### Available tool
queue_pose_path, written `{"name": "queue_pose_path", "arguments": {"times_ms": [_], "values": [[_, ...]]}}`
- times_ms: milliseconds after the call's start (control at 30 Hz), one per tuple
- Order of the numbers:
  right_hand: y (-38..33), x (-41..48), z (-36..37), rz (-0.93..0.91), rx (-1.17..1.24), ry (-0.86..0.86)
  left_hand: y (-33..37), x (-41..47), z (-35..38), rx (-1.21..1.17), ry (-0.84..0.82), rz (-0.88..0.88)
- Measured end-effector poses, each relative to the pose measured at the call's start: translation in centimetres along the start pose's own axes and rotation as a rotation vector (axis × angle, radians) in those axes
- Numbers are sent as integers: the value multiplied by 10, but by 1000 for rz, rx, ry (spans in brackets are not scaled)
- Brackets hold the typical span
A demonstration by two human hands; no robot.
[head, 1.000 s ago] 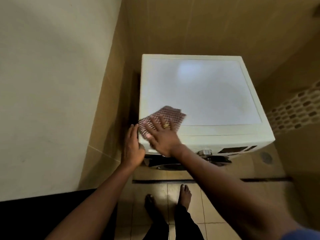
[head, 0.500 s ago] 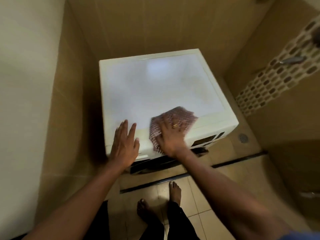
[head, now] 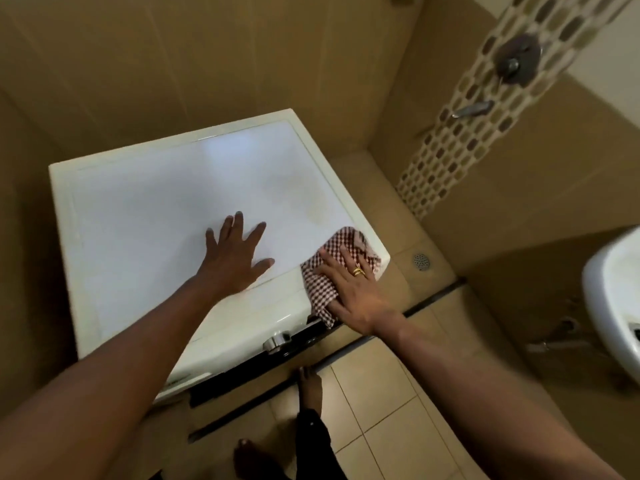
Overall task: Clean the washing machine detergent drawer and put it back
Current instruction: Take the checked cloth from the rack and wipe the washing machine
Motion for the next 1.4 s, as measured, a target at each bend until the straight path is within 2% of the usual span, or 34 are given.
{"name": "queue_pose_path", "arguments": {"times_ms": [33,100,167,200,233,300,367,433,500,567,600,633,733,767,867,967,1067,1167,1200,1267,1333,1400], "values": [[16,5,-4,13,-5,-4,-3,11,-6,7,-29,-24],[51,39,-18,176,3,56,-10,36,-15,22,-97,-75],[55,78,-28,348,-3,89,-16,52,-15,36,-194,-110],[44,93,-26,364,-16,91,-19,58,-13,43,-230,-121],[30,103,-22,316,-47,90,-22,62,-10,50,-249,-127],[12,95,-14,60,-111,25,-24,66,-5,69,-266,-118],[27,84,-26,-139,-83,-62,-26,68,-3,81,-271,-100],[55,105,-39,-98,-111,-20,-28,69,-2,65,-269,-105],[64,156,-53,65,-127,78,-28,69,-3,55,-268,-107],[41,201,-54,154,-85,97,-30,68,-5,66,-255,-99],[25,214,-52,142,-79,88,-30,68,-6,73,-242,-91],[11,218,-48,78,-93,68,-30,67,-6,82,-231,-82],[13,207,-48,-276,-183,6,-32,66,-3,81,-205,-93],[25,210,-55,-310,-188,-5,-32,66,-2,64,-195,-103],[51,259,-74,-78,-176,57,-30,66,0,25,-189,-128],[17,285,-64,50,-112,105,-27,66,-4,19,-197,-125],[-26,251,-39,-158,-133,67,-25,54,-15,-23,-119,-123],[-15,216,-40,-405,-190,-17,-28,15,-15,-208,62,-109],[-6,218,-44,-402,-190,-36,-33,-4,-13,-253,140,-106],[-2,239,-51,-280,-180,11,-54,-46,-7,-244,282,-173],[-26,269,-50,-99,-160,95,-80,-84,-2,-202,338,-330],[-78,281,-34,-39,-131,111,-106,-117,4,-148,330,-524]]}}
Point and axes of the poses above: each hand's wrist, its own x-axis towards the middle knuckle, its own z-axis out of the palm, y = z × x, the point moved 5 cm from there along x, towards the middle knuckle, and after that the axes turned 8 degrees about z, right-handed, at the moved point
